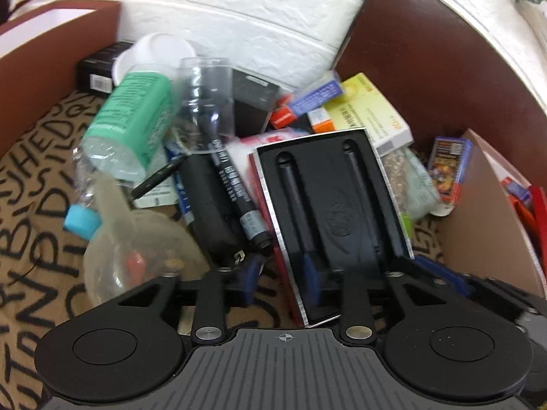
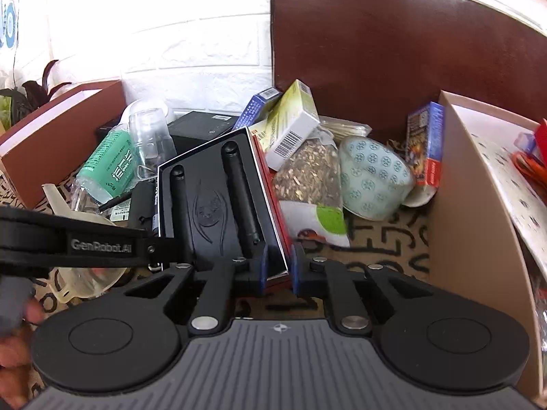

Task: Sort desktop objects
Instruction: 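Grasp the black red-edged pen case with both tools from either side, then lift the black pen case off the table with both tools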

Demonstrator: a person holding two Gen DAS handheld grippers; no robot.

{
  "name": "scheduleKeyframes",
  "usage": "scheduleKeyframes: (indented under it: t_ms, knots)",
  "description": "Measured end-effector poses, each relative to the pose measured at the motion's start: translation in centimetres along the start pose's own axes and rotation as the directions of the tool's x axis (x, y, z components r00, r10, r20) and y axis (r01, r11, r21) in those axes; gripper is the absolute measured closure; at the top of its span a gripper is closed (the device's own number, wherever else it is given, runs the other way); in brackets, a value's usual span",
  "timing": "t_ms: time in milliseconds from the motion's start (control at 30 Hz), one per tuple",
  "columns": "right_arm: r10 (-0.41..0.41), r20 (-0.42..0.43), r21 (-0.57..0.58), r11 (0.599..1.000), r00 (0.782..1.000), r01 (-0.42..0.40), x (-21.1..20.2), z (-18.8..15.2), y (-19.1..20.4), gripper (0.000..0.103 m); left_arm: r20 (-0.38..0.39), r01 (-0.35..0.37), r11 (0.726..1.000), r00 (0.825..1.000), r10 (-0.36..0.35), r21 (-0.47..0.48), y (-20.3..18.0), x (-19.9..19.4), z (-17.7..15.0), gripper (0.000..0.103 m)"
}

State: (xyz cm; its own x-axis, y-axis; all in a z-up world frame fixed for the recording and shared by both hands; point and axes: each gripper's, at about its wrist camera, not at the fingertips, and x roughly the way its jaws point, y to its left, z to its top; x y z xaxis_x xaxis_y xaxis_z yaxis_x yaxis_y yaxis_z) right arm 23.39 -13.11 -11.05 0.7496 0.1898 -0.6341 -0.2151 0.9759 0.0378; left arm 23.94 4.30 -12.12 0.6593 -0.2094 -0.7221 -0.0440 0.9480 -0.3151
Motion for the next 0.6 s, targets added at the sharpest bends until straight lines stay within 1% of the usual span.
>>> scheduleKeyframes:
  t_ms: [33, 67, 100, 267, 333, 433, 600]
  knots:
    - [-0.003, -0.003, -0.001, 1.0, 1.0, 0.003, -0.1, -0.1, 0.0, 0.089, 0.005, 0.002, 1.0, 1.0, -0.002, 0.013, -0.1, -0.1, -0.1, 0.063]
    - [-0.004, -0.006, -0.007, 1.0, 1.0, 0.004, -0.1, -0.1, 0.1, 0.089, 0.004, 0.021, 0.999, 1.0, -0.021, 0.031, -0.2, -0.1, -0.2, 0.087]
    - [-0.008, -0.012, -0.011, 1.0, 1.0, 0.008, -0.2, -0.1, 0.2, 0.089, 0.002, 0.039, 0.999, 0.999, -0.04, 0.037, -0.2, -0.2, -0.2, 0.096]
    - [-0.002, -0.031, 0.0, 1.0, 1.0, 0.002, -0.9, -0.8, 0.4, 0.089, -0.011, 0.018, 0.999, 1.0, -0.018, 0.034, -0.5, -1.1, -0.7, 0.099]
    - [0.012, -0.046, 0.001, 1.0, 0.999, -0.012, -1.6, -1.5, 0.4, 0.09, -0.03, 0.013, 0.999, 0.999, -0.012, 0.037, -0.6, -2.0, -1.3, 0.1]
    - [0.035, -0.063, 0.026, 0.999, 0.997, -0.033, -3.6, -3.0, 0.1, 0.09, -0.075, 0.023, 0.998, 0.997, -0.018, 0.057, -0.7, -3.6, -2.8, 0.099]
    - [0.099, -0.102, 0.113, 0.99, 0.99, -0.087, -7.4, -6.7, -0.5, 0.09, -0.132, 0.058, 0.992, 0.99, -0.043, 0.115, -0.5, -6.2, -6.0, 0.098]
